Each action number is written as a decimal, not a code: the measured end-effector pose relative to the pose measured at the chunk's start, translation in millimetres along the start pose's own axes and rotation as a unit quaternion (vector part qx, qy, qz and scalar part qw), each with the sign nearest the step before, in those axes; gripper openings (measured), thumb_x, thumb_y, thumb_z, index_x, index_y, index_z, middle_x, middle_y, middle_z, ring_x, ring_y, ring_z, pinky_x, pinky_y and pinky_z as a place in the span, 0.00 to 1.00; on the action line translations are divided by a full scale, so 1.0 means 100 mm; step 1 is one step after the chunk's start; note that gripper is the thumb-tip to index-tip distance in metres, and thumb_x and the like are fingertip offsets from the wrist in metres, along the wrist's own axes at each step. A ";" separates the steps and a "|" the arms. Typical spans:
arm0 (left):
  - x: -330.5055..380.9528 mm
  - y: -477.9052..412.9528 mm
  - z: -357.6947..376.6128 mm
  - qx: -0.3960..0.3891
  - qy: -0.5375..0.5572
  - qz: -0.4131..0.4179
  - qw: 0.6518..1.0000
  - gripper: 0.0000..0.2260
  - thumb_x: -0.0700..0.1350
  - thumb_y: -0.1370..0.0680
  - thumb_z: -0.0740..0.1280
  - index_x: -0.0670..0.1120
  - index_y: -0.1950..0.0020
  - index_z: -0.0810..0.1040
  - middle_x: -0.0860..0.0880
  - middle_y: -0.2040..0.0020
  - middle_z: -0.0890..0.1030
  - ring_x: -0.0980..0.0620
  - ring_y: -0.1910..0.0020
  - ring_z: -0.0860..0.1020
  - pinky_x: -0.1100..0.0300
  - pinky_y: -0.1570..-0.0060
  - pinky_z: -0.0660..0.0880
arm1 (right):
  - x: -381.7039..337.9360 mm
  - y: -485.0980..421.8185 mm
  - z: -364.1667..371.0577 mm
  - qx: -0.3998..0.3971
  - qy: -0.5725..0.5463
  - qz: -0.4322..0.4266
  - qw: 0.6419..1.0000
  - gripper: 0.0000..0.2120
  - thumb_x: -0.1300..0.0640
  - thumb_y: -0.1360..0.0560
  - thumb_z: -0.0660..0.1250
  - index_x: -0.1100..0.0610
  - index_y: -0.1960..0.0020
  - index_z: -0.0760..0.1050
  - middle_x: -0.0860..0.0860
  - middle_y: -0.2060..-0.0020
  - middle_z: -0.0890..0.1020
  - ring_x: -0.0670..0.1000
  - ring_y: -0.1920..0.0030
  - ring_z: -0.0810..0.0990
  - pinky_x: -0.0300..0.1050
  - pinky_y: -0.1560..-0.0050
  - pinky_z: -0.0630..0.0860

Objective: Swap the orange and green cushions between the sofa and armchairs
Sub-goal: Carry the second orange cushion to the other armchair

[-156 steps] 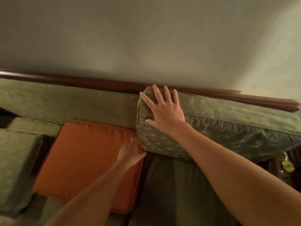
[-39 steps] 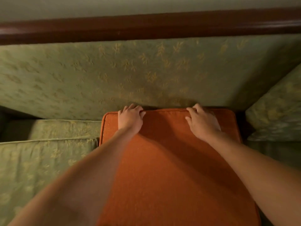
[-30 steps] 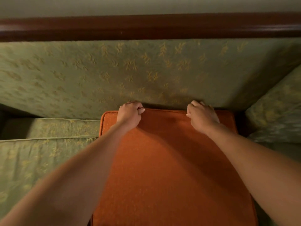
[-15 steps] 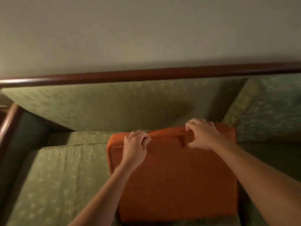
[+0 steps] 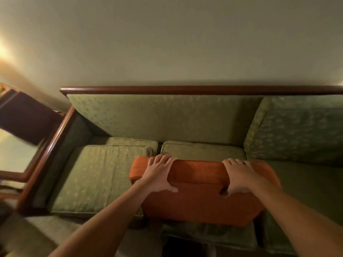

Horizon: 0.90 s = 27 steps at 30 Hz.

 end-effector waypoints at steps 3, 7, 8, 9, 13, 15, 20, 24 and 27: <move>0.13 0.01 0.19 -0.029 -0.082 -0.005 0.996 0.57 0.69 0.41 0.76 0.48 0.21 0.53 0.47 0.24 0.62 0.44 0.25 0.59 0.46 0.25 0.50 | -0.08 0.18 0.10 0.039 0.007 -0.028 0.999 0.61 0.28 0.43 0.75 0.55 0.22 0.52 0.52 0.24 0.63 0.57 0.25 0.61 0.57 0.25 0.56; 0.32 0.11 0.22 -0.014 -0.139 0.019 0.990 0.57 0.67 0.42 0.78 0.44 0.23 0.58 0.46 0.28 0.66 0.44 0.30 0.64 0.48 0.27 0.59 | -0.12 0.38 0.24 0.069 0.038 -0.037 0.996 0.60 0.32 0.43 0.78 0.55 0.22 0.53 0.54 0.27 0.65 0.60 0.28 0.64 0.60 0.28 0.61; 0.36 0.16 0.24 -0.016 -0.143 0.022 0.989 0.56 0.67 0.42 0.78 0.43 0.24 0.59 0.46 0.29 0.67 0.45 0.30 0.66 0.49 0.28 0.61 | -0.13 0.42 0.29 0.071 0.046 -0.037 0.996 0.58 0.33 0.42 0.78 0.55 0.23 0.55 0.54 0.28 0.67 0.60 0.29 0.66 0.60 0.29 0.63; 0.39 0.20 0.24 -0.013 -0.146 0.023 0.989 0.54 0.66 0.42 0.78 0.43 0.25 0.60 0.46 0.30 0.69 0.45 0.31 0.68 0.50 0.29 0.62 | -0.14 0.46 0.32 0.081 0.051 -0.039 0.995 0.54 0.35 0.42 0.78 0.55 0.25 0.58 0.54 0.30 0.69 0.59 0.31 0.68 0.59 0.30 0.64; 0.50 0.34 0.25 0.020 -0.141 0.013 0.990 0.45 0.63 0.39 0.78 0.43 0.31 0.66 0.47 0.37 0.75 0.47 0.37 0.74 0.52 0.34 0.66 | -0.19 0.59 0.30 0.133 0.029 -0.056 0.989 0.27 0.49 0.37 0.73 0.52 0.41 0.69 0.50 0.44 0.77 0.55 0.42 0.76 0.50 0.39 0.72; 0.53 0.39 0.22 0.038 -0.141 0.009 0.989 0.41 0.62 0.37 0.78 0.44 0.33 0.68 0.47 0.39 0.77 0.46 0.40 0.76 0.52 0.37 0.67 | -0.22 0.63 0.23 0.139 0.016 -0.064 0.988 0.18 0.53 0.36 0.71 0.51 0.49 0.69 0.50 0.50 0.78 0.54 0.48 0.78 0.47 0.48 0.74; 0.45 0.56 -0.05 0.076 -0.112 -0.008 0.991 0.33 0.62 0.36 0.77 0.45 0.41 0.70 0.48 0.45 0.79 0.46 0.45 0.78 0.52 0.42 0.68 | -0.38 0.73 -0.16 0.167 0.041 -0.099 0.980 0.14 0.53 0.35 0.70 0.50 0.54 0.68 0.49 0.54 0.80 0.56 0.52 0.80 0.46 0.59 0.71; 0.37 0.78 -0.60 0.143 -0.098 -0.029 0.984 0.33 0.64 0.38 0.77 0.46 0.44 0.71 0.48 0.48 0.80 0.45 0.48 0.80 0.51 0.42 0.69 | -0.55 1.01 -0.89 0.241 0.091 -0.111 0.960 0.16 0.51 0.37 0.71 0.51 0.55 0.68 0.51 0.54 0.82 0.58 0.52 0.82 0.48 0.56 0.76; 0.28 1.11 -1.19 0.210 -0.098 -0.045 0.972 0.32 0.64 0.37 0.77 0.47 0.45 0.71 0.49 0.50 0.81 0.46 0.48 0.80 0.51 0.44 0.70 | -0.84 1.31 -1.51 0.305 0.126 -0.131 0.935 0.20 0.47 0.39 0.75 0.51 0.52 0.71 0.52 0.53 0.83 0.59 0.52 0.82 0.50 0.54 0.78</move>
Point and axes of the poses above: each hand's wrist, its own y-axis away from the middle knuckle, its own z-axis out of the palm, x = y × z, the point moved 7 cm from there along -y, towards the middle knuckle
